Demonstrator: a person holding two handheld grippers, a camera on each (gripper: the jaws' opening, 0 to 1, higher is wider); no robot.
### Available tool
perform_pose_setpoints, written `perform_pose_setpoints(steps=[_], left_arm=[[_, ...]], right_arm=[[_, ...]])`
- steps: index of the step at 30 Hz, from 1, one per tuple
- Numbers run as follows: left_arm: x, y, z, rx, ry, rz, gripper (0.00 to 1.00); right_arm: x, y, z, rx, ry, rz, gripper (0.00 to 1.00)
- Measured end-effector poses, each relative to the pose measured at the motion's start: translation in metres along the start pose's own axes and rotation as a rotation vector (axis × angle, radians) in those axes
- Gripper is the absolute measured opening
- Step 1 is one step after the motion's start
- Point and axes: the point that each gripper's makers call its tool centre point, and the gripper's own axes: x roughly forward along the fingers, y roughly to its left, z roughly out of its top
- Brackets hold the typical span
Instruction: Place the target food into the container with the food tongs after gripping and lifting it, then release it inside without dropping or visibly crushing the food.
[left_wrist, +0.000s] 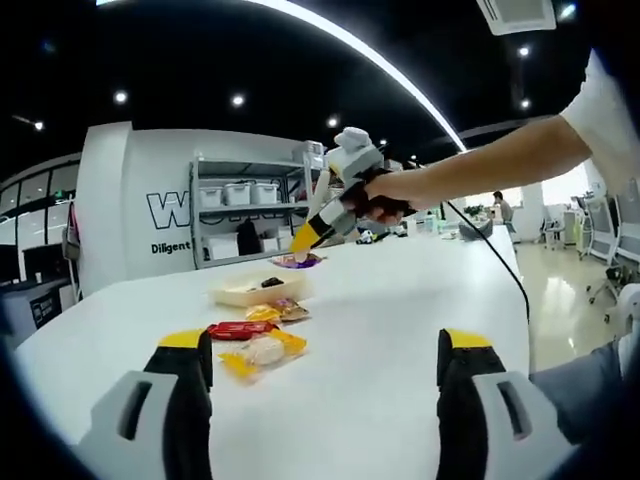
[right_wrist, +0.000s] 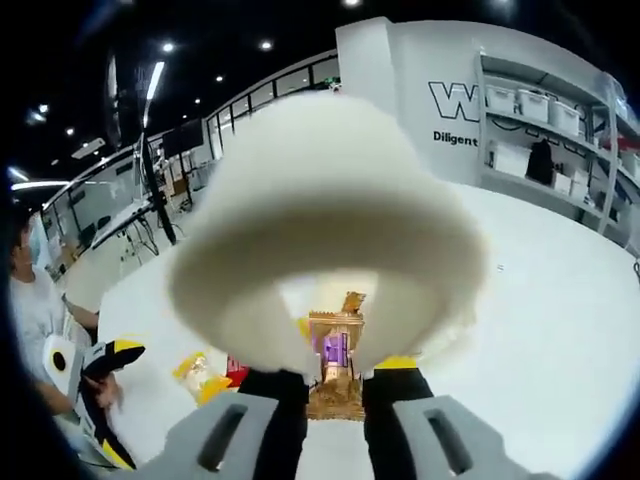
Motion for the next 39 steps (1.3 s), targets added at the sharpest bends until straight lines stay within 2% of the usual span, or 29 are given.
perform_pose_setpoints(steps=[10, 11, 13, 14, 16, 20, 24, 28, 35, 39], left_arm=[[-0.001, -0.002, 0.002, -0.003, -0.014, 0.004, 0.91], [-0.001, 0.0, 0.002, 0.001, -0.014, 0.011, 0.92], [-0.002, 0.008, 0.002, 0.033, -0.01, 0.065, 0.98], [-0.002, 0.008, 0.002, 0.032, -0.013, 0.067, 0.98], [-0.002, 0.004, 0.002, 0.018, -0.017, 0.043, 0.97], [-0.002, 0.003, 0.002, 0.023, -0.011, 0.045, 0.98], [-0.003, 0.004, 0.004, 0.011, -0.025, 0.06, 0.99], [-0.002, 0.004, 0.002, 0.01, -0.018, 0.047, 0.99], [0.0, 0.003, 0.001, 0.001, -0.02, 0.023, 0.96], [0.0, 0.001, 0.002, -0.008, -0.02, 0.018, 0.95]], right_arm=[[0.018, -0.012, 0.004, 0.026, -0.01, -0.024, 0.14], [0.019, -0.015, 0.006, 0.026, -0.013, -0.032, 0.14], [0.021, -0.016, 0.008, 0.03, -0.013, -0.033, 0.14], [0.021, -0.016, 0.007, 0.031, -0.013, -0.036, 0.14], [0.022, -0.017, 0.006, 0.023, -0.009, -0.043, 0.14], [0.029, -0.024, 0.004, 0.019, -0.003, -0.055, 0.14], [0.035, -0.031, 0.002, 0.049, -0.007, -0.06, 0.14], [0.041, -0.036, -0.001, 0.068, -0.018, -0.061, 0.14], [0.044, -0.032, -0.005, 0.068, -0.024, -0.068, 0.14], [0.049, -0.033, -0.006, 0.036, -0.017, -0.081, 0.14]])
